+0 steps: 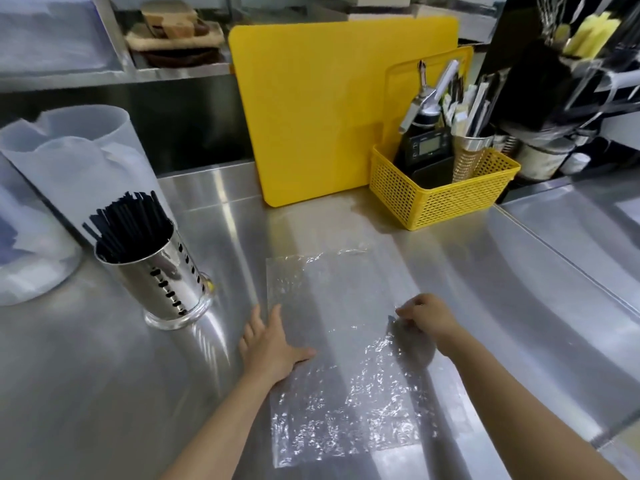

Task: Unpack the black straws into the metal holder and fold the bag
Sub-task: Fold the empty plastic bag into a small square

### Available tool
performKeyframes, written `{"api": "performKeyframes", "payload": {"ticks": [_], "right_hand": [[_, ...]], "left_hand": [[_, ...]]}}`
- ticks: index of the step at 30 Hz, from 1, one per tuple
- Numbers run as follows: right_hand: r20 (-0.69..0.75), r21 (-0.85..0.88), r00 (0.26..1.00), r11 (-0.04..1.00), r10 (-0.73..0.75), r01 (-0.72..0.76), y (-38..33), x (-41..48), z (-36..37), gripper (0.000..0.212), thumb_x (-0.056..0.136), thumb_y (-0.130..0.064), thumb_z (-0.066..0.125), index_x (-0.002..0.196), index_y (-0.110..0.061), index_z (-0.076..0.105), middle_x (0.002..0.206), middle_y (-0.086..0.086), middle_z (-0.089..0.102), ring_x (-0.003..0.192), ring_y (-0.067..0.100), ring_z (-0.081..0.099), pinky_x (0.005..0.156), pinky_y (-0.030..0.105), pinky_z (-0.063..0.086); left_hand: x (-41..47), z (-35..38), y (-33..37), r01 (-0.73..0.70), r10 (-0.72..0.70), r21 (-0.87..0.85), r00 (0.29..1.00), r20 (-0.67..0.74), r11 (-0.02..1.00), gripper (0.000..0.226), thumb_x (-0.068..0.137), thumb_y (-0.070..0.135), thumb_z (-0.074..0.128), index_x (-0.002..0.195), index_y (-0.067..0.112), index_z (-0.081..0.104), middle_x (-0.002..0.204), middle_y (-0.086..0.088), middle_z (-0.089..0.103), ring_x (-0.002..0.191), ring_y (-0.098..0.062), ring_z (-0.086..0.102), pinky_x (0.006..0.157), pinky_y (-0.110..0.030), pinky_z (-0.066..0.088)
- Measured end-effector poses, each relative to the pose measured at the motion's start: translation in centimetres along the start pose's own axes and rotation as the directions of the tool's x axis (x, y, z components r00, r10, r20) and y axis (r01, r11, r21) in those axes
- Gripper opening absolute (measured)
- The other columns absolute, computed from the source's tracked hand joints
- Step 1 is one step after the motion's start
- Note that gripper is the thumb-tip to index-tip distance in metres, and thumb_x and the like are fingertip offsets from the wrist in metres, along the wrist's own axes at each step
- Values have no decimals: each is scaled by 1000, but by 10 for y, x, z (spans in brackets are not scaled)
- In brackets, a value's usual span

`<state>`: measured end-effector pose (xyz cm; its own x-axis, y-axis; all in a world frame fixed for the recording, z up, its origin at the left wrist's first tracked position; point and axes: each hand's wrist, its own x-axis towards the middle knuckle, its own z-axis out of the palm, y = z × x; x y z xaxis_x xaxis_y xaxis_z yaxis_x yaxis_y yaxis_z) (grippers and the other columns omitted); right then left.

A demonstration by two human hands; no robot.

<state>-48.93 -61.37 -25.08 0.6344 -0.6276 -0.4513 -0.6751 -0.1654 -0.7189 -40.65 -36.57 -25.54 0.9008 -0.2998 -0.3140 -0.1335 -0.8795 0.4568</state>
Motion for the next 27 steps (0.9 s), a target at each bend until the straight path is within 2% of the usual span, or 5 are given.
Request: {"api": "performKeyframes", "payload": {"ticks": [5,10,16,22,27], "right_hand": [[155,210,987,978,-42,8,-2,-14,-7,24,82,9,52,63,-6,54,45,2,62,41,13,57,37,15,39],[207,349,966,934,-151,71,-3,-23,-16,20,86,7,52,70,-5,51,48,3,61,40,13,55,40,20,44],[242,383,954,921,-176,73,-1,-23,-33,19,84,1,58,72,-14,56,63,9,52,46,15,45,42,22,36],[335,465,912,883,-237,59,11,-27,-41,16,85,6,55,79,-9,57,56,11,63,44,21,56,41,25,45],[266,539,922,836,-283,101,19,-20,-52,22,84,10,52,78,-5,67,62,14,63,48,19,56,42,26,43]], "left_hand": [[7,-8,0,189,-198,-277,980,-3,942,111,58,22,86,140,12,12,132,-13,49,122,-31,46,99,-40,39],[2,-19,8,223,-142,-616,974,179,755,17,80,16,69,92,9,60,93,2,60,96,-18,51,85,-29,35],[5,-29,-8,205,-141,-772,979,150,602,56,84,38,61,126,4,48,130,0,49,120,-26,45,96,-43,35],[-3,-34,-14,152,-44,-842,988,151,518,10,89,9,54,82,7,60,50,-3,56,41,-13,45,37,-21,33],[-10,-39,-15,120,76,-854,980,182,506,21,91,-1,43,83,10,59,51,-6,54,36,-13,45,33,-17,34]]}}
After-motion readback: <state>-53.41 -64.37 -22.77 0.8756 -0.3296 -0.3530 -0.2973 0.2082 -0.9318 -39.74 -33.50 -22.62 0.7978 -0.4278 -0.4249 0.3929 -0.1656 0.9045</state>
